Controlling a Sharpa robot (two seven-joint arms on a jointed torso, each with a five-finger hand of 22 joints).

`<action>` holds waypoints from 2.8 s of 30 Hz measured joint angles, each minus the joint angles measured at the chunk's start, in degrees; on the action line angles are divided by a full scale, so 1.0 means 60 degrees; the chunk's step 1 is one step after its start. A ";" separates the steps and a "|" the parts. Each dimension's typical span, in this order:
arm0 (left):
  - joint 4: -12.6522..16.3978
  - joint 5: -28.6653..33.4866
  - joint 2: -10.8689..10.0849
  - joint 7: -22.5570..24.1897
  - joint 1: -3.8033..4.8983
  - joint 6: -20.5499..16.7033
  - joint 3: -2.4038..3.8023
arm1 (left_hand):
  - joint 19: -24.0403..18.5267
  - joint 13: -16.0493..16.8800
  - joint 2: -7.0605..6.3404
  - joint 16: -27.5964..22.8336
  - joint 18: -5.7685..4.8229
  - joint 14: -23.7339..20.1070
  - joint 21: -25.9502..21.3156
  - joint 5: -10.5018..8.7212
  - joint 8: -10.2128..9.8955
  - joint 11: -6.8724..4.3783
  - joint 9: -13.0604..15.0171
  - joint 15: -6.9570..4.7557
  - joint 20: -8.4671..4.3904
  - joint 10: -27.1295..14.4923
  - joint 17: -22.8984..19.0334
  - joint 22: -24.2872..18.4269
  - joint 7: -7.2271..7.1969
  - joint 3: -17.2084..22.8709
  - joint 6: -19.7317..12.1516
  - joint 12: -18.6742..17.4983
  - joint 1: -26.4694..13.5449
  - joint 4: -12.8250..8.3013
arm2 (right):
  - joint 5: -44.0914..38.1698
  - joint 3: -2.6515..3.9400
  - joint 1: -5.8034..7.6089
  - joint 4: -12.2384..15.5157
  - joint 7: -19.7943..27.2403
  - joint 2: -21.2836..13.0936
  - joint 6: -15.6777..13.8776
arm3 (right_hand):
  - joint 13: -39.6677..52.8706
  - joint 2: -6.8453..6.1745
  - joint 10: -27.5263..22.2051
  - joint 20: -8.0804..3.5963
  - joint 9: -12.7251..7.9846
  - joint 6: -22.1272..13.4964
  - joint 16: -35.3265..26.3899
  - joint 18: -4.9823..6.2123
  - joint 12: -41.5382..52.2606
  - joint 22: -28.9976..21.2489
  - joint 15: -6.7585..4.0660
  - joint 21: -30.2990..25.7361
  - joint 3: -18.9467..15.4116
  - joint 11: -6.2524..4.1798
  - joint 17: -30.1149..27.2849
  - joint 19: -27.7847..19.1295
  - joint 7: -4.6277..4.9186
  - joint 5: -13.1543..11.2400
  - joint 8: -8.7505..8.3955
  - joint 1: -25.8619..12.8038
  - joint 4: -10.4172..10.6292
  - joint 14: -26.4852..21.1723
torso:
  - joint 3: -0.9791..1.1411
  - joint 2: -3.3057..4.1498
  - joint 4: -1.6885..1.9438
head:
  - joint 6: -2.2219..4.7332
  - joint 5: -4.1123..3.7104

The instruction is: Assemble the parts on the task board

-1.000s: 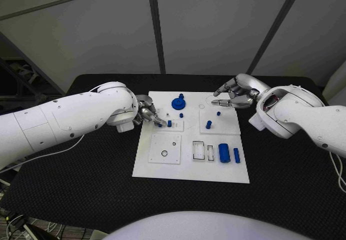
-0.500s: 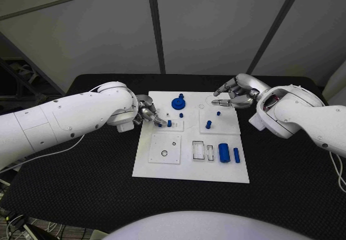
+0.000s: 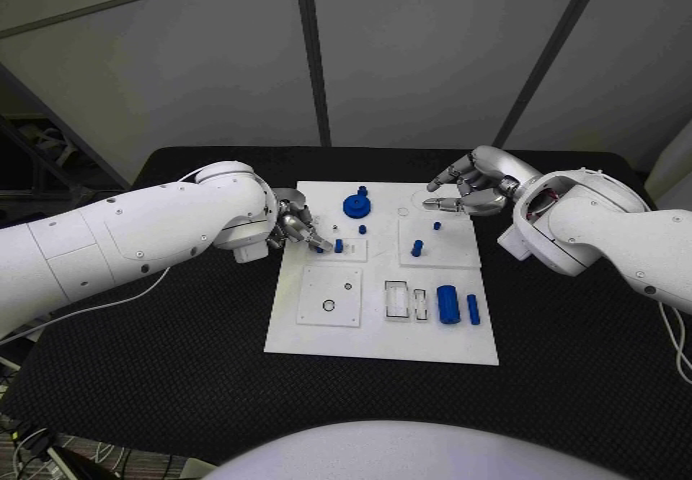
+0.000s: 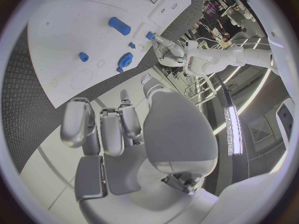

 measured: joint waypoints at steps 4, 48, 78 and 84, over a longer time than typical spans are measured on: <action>0.0005 0.0002 0.0001 0.0002 0.0003 0.0014 0.0003 | 0.0000 0.0001 0.0063 0.0000 0.0003 0.0000 0.0000 0.0000 0.0000 0.0002 -0.0027 0.0000 0.0000 -0.0002 0.0000 0.0014 0.0000 0.0005 0.0000 0.0000 0.0063 -0.0058 | 0.0000 0.0000 0.0000 0.0003 0.0000 -0.0005 0.0001 | 0.0000 0.0000 0.0000 0.0000 0.0000 0.0000 0.0000 0.0000 0.0000 0.0000 0.0000 0.0000 0.0000 0.0000 0.0000 0.0000 0.0000 0.0000 0.0000 0.0000 0.0000 0.0000 | 0.0000 0.0001 0.0000 | -0.0007 0.0000; 0.0215 0.0271 -0.0219 0.0188 -0.0024 -0.0079 0.0060 | -0.0034 0.0004 0.0530 0.0000 0.0006 -0.0005 -0.0149 0.3630 -0.0078 0.0162 -0.1506 0.0183 0.0172 -0.0019 0.0000 0.0117 0.0225 0.0622 -0.0429 -0.0148 0.0047 -0.0859 | 0.0000 0.0000 0.0000 0.0001 0.0008 -0.0017 0.0040 | 0.0000 0.0000 0.0035 0.0000 0.0007 0.0000 0.0000 0.0000 0.0000 0.0000 0.0000 0.0000 0.0000 -0.0035 -0.0003 0.0000 0.0000 0.0000 0.0000 0.0000 -0.0001 0.0000 | 0.0002 -0.0003 0.0006 | 0.0005 0.0006; -0.0746 0.1377 0.0049 0.0225 0.0586 0.1891 0.0307 | -0.0241 0.0004 0.0414 0.0000 0.0001 -0.0013 -0.0408 0.3811 -0.0038 0.0180 -0.1418 0.0228 0.0238 -0.0034 0.0000 -0.0116 0.0226 0.0872 -0.0430 -0.0393 -0.0174 -0.1108 | 0.0000 0.0000 0.0000 -0.0065 0.0014 0.0027 0.0052 | 0.0000 0.0000 0.0035 0.0000 0.0017 0.0000 0.0000 0.0001 0.0000 0.0000 0.0000 0.0000 0.0000 -0.0035 -0.0003 0.0000 0.0000 0.0000 0.0000 0.0000 -0.0001 0.0000 | 0.0003 0.0003 -0.0006 | 0.0076 0.0049; -0.1417 0.1699 0.0542 0.0225 0.0761 0.2667 0.0090 | -0.0241 0.0004 0.0416 0.0000 0.0000 -0.0001 -0.0408 0.3810 -0.0043 0.0187 -0.1419 0.0243 0.0238 -0.0028 0.0000 -0.0118 0.0226 0.0874 -0.0430 -0.0393 -0.0172 -0.1109 | 0.0000 0.0000 0.0000 -0.0070 0.0014 0.0046 0.0055 | 0.0000 0.0000 0.0035 0.0000 0.0017 0.0000 0.0000 -0.0001 0.0000 0.0000 0.0000 0.0000 0.0000 -0.0035 -0.0004 0.0000 0.0000 0.0000 0.0000 0.0000 -0.0001 0.0000 | 0.0004 0.0008 -0.0009 | 0.0051 0.0045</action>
